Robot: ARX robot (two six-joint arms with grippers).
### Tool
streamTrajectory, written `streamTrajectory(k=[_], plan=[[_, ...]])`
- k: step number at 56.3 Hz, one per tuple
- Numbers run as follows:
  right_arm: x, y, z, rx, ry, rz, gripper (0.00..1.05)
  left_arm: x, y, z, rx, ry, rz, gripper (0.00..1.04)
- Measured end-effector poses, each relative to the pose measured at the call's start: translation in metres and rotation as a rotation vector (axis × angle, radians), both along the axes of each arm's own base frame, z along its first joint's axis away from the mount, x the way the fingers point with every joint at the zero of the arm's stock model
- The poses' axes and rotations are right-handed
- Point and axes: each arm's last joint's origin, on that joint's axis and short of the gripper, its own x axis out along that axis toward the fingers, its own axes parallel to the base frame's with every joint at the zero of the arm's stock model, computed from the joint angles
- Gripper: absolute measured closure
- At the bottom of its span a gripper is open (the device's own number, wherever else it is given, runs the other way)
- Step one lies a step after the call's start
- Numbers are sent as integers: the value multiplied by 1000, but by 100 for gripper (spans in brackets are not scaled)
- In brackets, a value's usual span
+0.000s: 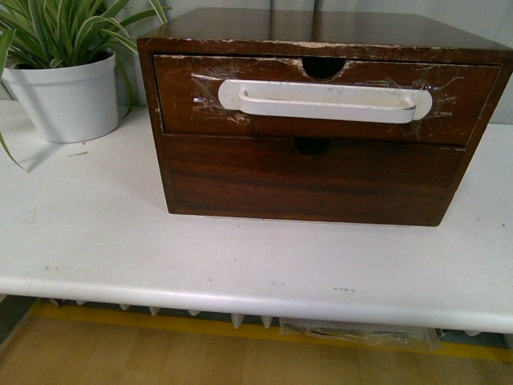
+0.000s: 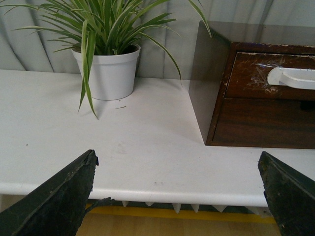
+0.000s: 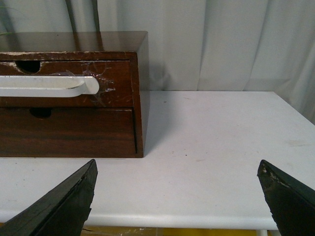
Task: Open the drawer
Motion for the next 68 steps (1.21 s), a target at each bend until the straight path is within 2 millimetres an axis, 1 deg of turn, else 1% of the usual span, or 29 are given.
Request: streamTrajectory(k=[68], plan=[[0, 0, 0, 0, 0, 0, 9, 0, 0, 0, 0, 0, 0, 6]])
